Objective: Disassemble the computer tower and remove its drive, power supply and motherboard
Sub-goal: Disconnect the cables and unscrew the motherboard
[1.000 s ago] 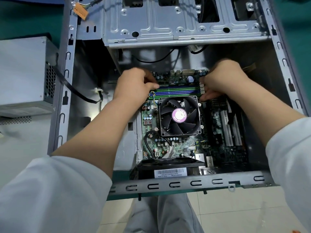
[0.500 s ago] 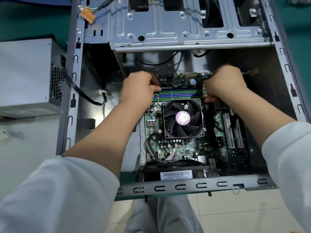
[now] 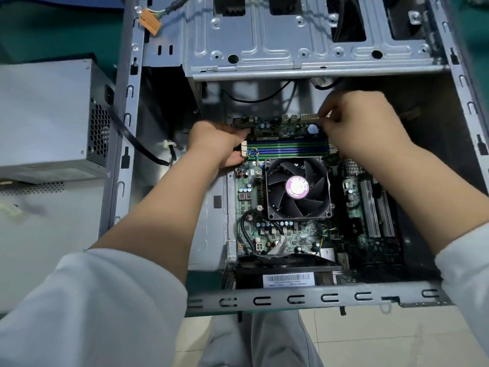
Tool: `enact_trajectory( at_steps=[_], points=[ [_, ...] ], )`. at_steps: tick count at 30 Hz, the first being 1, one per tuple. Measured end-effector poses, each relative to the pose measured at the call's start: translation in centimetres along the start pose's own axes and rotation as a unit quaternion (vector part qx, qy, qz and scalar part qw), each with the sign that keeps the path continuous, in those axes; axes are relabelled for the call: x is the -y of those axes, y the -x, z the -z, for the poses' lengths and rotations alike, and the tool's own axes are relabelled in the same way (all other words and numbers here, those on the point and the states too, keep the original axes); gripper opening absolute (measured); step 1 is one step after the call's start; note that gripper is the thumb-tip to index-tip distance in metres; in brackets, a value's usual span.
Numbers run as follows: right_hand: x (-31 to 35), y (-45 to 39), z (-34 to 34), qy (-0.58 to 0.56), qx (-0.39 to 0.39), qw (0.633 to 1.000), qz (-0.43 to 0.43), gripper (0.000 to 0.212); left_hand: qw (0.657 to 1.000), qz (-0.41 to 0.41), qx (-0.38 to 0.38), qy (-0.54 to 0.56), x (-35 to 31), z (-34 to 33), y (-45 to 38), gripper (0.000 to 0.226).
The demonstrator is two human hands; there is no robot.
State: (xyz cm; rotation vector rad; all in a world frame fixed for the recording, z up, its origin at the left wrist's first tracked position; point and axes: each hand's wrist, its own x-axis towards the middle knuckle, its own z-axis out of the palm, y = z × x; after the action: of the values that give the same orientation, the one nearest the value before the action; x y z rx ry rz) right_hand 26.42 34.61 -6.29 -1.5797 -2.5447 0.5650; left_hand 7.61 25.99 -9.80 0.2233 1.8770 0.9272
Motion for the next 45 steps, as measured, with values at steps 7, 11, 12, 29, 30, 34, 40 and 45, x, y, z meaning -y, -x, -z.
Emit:
enact_trajectory(
  at_steps=[7,11,12,29,30,34,40,45],
  points=[
    [-0.3,-0.3,-0.8,0.062,0.081,0.995,-0.008,0.021,0.994,0.08,-0.019,0.069,-0.1,-0.1,0.5,0.03],
    [-0.3,-0.2,-1.1,0.062,0.056,0.996,-0.006,0.018,0.995,0.063,-0.033,0.065,-0.2,-0.3,0.8,0.033],
    [-0.3,-0.2,-1.1,0.059,0.048,0.997,0.003,0.016,0.996,0.059,-0.033,0.058,-0.3,-0.3,0.9,0.033],
    [5.1,7.0,6.7,-0.413,0.122,0.901,-0.049,0.016,0.977,-0.128,0.119,0.125,-6.2,2.8,13.9,0.011],
    [5.8,7.0,7.3,-0.428,0.124,0.894,-0.043,0.015,0.974,-0.143,0.114,0.132,-6.6,3.0,14.4,0.011],
    [9.0,5.8,9.3,-0.423,0.16,0.892,0.014,0.012,0.967,-0.184,0.053,0.169,-7.6,5.0,15.7,0.015],
    [13.3,1.2,9.1,-0.287,0.172,0.941,0.046,0.021,0.964,-0.145,-0.051,0.219,-7.6,13.3,14.7,0.013],
    [16.9,-2.6,6.2,-0.133,0.19,0.972,0.049,0.025,0.989,-0.087,-0.107,0.057,-6.1,19.8,11.1,0.014]
  ],
)
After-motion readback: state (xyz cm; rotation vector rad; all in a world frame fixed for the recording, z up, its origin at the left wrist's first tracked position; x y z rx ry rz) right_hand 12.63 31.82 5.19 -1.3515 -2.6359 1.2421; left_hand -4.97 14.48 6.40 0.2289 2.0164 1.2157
